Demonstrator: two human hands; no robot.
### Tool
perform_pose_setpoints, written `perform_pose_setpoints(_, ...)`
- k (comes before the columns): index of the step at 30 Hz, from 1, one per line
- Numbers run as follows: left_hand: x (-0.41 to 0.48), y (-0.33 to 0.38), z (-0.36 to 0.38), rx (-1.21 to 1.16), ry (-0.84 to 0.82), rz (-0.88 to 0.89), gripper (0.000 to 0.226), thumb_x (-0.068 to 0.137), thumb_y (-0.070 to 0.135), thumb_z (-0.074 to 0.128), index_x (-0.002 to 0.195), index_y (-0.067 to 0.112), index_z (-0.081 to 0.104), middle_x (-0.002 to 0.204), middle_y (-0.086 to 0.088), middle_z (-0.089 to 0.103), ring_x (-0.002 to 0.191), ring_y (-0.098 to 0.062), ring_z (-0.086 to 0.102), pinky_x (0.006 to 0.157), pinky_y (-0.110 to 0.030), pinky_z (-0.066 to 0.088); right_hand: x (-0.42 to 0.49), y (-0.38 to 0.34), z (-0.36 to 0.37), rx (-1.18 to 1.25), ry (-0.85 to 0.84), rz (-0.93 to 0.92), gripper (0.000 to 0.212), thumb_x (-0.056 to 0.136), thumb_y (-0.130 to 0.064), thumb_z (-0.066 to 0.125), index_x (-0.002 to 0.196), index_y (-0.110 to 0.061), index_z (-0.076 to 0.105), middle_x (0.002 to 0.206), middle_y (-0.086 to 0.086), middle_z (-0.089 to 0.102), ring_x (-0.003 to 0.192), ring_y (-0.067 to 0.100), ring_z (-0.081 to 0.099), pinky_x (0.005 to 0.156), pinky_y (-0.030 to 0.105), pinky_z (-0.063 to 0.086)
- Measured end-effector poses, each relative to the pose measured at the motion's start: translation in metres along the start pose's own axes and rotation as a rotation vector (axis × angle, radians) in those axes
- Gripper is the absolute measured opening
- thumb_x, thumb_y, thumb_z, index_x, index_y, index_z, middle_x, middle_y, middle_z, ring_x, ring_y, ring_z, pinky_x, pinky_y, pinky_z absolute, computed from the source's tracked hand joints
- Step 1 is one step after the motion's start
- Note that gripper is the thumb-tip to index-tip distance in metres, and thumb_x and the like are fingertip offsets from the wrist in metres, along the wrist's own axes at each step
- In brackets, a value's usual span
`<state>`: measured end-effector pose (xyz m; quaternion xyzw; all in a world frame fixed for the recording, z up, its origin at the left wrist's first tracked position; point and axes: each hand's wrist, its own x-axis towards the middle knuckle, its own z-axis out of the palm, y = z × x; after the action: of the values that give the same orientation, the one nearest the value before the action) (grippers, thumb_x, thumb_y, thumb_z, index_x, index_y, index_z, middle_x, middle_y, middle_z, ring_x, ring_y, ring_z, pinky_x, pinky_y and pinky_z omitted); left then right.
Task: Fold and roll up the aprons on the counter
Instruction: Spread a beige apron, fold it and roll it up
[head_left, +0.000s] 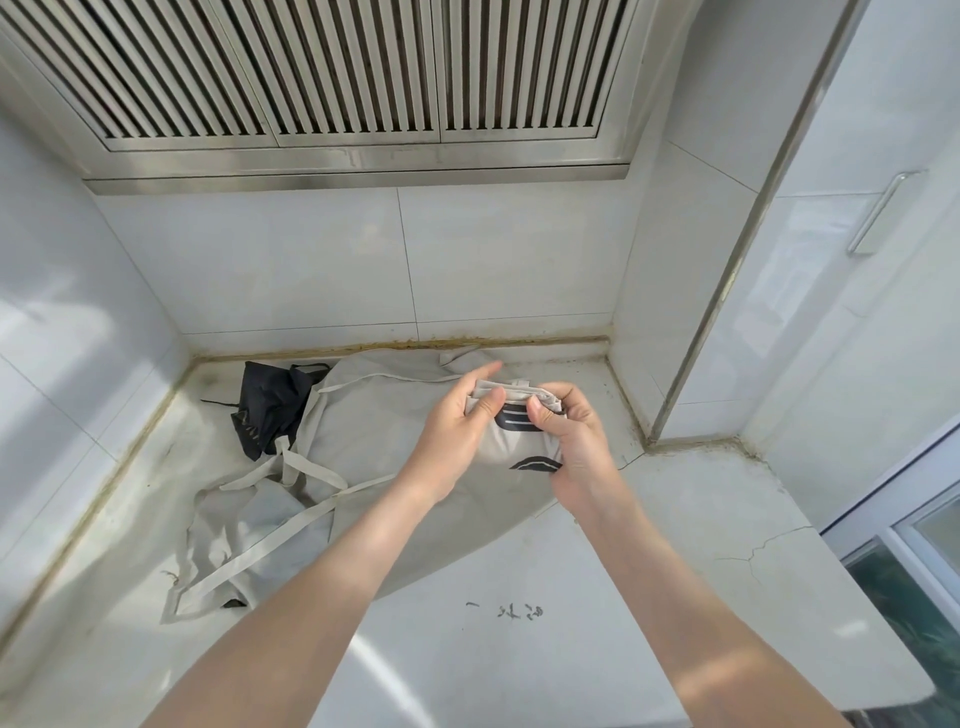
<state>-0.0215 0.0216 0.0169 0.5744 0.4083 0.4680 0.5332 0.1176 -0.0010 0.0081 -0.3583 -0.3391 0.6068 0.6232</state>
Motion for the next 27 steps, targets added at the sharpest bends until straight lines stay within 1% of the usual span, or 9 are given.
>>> perform_pose_setpoints(4,-0.004,-0.002,0.002,-0.022,0.003,-0.009,0.046,0.099,0.017,0.050,0.142,0.028,0.037,0.127,0.017,0.056,0.113,0.010,0.054,0.093,-0.009,0.041,0.002,-0.007,-0.009,-0.042,-0.149,0.080,0.032,0.085,-0.005,0.062,0.114,-0.020,0.061,0.097,0.007,0.070,0.085,0.024,0.068,0.069,0.033,0.057)
perform_pose_setpoints(7,-0.003,-0.002,-0.002,0.032,-0.013,-0.021,0.040,0.099,0.016,0.051,0.134,0.034,0.045,0.103,0.014,0.059,0.093,0.008,0.057,0.086,-0.009,0.042,0.005,-0.011,-0.022,-0.049,-0.255,0.153,0.038,0.094,-0.022,0.050,0.130,-0.013,0.055,0.104,0.008,0.064,0.100,0.027,0.062,0.090,0.039,0.048)
perform_pose_setpoints(10,0.001,-0.002,-0.007,0.121,-0.106,-0.071,0.020,0.095,0.018,0.057,0.111,0.029,0.063,0.097,0.003,0.066,0.092,-0.008,0.062,0.089,-0.024,0.046,0.010,-0.013,-0.025,-0.353,-0.171,0.154,0.036,0.097,-0.035,0.045,0.114,-0.012,0.067,0.091,0.006,0.052,0.091,0.021,0.052,0.084,0.031,0.039)
perform_pose_setpoints(12,0.002,-0.003,-0.009,0.137,-0.138,-0.101,0.004,0.093,0.020,0.062,0.092,0.019,0.065,0.089,-0.002,0.068,0.083,-0.012,0.062,0.083,-0.029,0.047,0.013,-0.013,-0.023,-0.535,-0.164,0.200,0.038,0.086,-0.039,0.057,0.106,-0.009,0.068,0.102,0.010,0.056,0.096,0.020,0.055,0.086,0.030,0.041)
perform_pose_setpoints(14,0.003,-0.004,-0.010,0.151,-0.154,-0.102,0.011,0.092,0.020,0.063,0.081,0.016,0.062,0.080,-0.002,0.066,0.075,-0.010,0.059,0.075,-0.025,0.045,0.014,-0.013,-0.025,-0.605,-0.223,0.253,0.044,0.081,-0.041,0.059,0.105,-0.005,0.067,0.111,0.016,0.061,0.102,0.023,0.057,0.094,0.035,0.040)
perform_pose_setpoints(19,0.007,-0.010,-0.018,0.425,-0.215,-0.110,0.021,0.091,0.028,0.065,0.073,0.021,0.057,0.063,0.010,0.052,0.062,-0.002,0.045,0.063,-0.022,0.034,0.019,-0.022,-0.028,-0.840,-0.288,0.210,0.022,0.086,-0.026,0.067,0.076,-0.012,0.053,0.069,-0.001,0.049,0.071,0.012,0.046,0.068,0.026,0.031)
perform_pose_setpoints(22,0.009,-0.018,-0.021,0.627,-0.216,-0.133,0.024,0.089,0.036,0.065,0.069,0.027,0.055,0.063,0.008,0.053,0.065,-0.009,0.048,0.065,-0.030,0.035,0.024,-0.021,-0.024,-1.052,-0.292,0.154,0.018,0.086,-0.014,0.068,0.076,-0.013,0.054,0.070,-0.003,0.051,0.061,0.005,0.046,0.056,0.012,0.032)
perform_pose_setpoints(25,0.010,-0.021,-0.020,0.720,-0.238,-0.190,0.019,0.087,0.038,0.066,0.072,0.028,0.057,0.081,-0.001,0.065,0.082,-0.017,0.059,0.072,-0.031,0.044,0.029,-0.019,-0.023,-1.248,-0.295,0.077,0.020,0.086,-0.015,0.064,0.069,-0.023,0.058,0.079,-0.005,0.056,0.070,0.009,0.048,0.064,0.017,0.037)
perform_pose_setpoints(27,0.008,-0.022,-0.019,0.802,-0.275,-0.203,0.016,0.088,0.037,0.064,0.078,0.027,0.057,0.082,0.001,0.062,0.080,-0.015,0.056,0.066,-0.025,0.039,0.032,-0.019,-0.023,-1.306,-0.290,0.071,0.021,0.088,-0.016,0.061,0.069,-0.025,0.057,0.079,-0.006,0.054,0.071,0.010,0.048,0.063,0.018,0.037)
